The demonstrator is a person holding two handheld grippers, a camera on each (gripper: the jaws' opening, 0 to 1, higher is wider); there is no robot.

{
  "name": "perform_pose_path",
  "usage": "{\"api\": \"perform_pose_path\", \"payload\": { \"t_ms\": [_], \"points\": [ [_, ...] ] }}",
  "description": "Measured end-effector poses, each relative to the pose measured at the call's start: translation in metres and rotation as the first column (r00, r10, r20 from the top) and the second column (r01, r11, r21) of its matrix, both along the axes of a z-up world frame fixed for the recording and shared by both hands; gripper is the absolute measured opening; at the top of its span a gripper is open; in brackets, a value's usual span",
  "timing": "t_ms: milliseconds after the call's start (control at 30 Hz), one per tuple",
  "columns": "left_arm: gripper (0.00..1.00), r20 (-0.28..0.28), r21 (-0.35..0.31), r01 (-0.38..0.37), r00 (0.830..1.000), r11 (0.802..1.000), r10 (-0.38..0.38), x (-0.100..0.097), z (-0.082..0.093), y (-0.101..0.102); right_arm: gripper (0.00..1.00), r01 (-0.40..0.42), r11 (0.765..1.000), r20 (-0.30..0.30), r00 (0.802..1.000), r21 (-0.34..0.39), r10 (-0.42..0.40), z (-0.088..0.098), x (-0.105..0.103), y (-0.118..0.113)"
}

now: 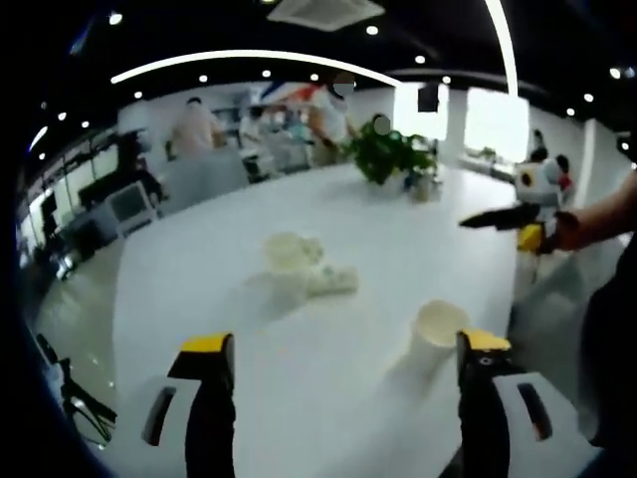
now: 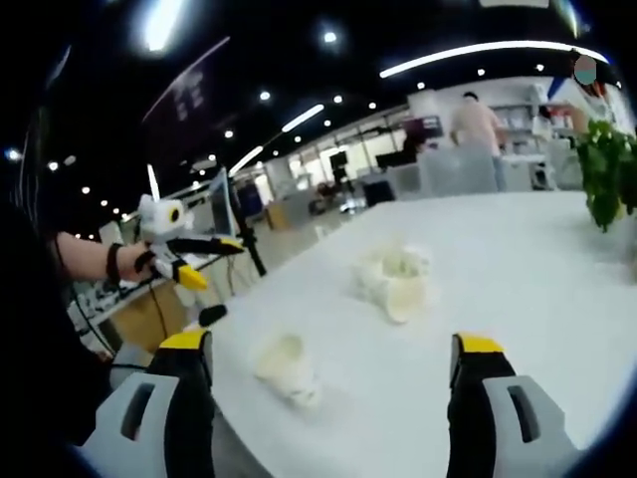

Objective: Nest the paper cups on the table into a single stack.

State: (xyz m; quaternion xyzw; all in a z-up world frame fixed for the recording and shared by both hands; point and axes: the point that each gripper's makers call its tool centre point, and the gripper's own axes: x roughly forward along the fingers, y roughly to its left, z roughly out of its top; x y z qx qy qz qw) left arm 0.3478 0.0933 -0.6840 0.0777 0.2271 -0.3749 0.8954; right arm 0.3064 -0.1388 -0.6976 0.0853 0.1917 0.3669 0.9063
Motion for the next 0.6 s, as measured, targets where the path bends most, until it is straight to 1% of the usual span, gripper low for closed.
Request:
{"api": "perform_pose_path", "payload": {
  "t_ms": [33,67,100,200,333,400,500,600],
  "points": [
    [0.99,-0.007,-0.006,0.010,1.000,1.000,-0.010,-0.002,0.001,0.000,0.98,0.001,1.000,0.000,1.000,0.002,-0.001,0.000,0.001,0.000],
    [1.00,-0.003,-0.019,0.000,1.000,1.000,0.000,-0.002,0.002,0.000,0.98,0.002,1.000,0.000,1.000,0.005,-0.002,0.000,0.002,0.000],
    [1.00,0.009,-0.015,-0.001,1.000,1.000,0.001,-0.002,0.004,0.001,0.98,0.005,1.000,-0.001,1.000,0.010,-0.005,0.000,0.003,0.000],
    [1.00,-0.008,-0.022,0.000,1.000,1.000,0.000,-0.003,0.002,0.001,0.97,0.015,0.999,-0.007,1.000,0.035,-0.015,0.000,0.010,0.000],
    [1.00,-0.004,-0.022,-0.006,1.000,1.000,0.006,-0.003,0.000,0.004,0.96,0.027,0.998,-0.017,1.000,0.050,-0.026,-0.001,0.022,0.000],
    [1.00,-0.014,-0.026,-0.011,1.000,1.000,0.011,-0.003,-0.001,0.005,0.95,0.034,0.998,-0.017,0.999,0.047,-0.033,-0.002,0.030,0.000],
    [1.00,-0.015,-0.026,-0.012,1.000,1.000,0.011,-0.004,-0.003,0.005,0.93,0.023,1.000,-0.015,1.000,0.021,-0.023,-0.008,0.044,0.002],
    [0.98,-0.022,-0.023,-0.010,1.000,1.000,0.009,-0.005,-0.004,0.005,0.91,0.021,1.000,-0.030,0.999,0.017,-0.021,-0.016,0.057,0.004]
  ]
}}
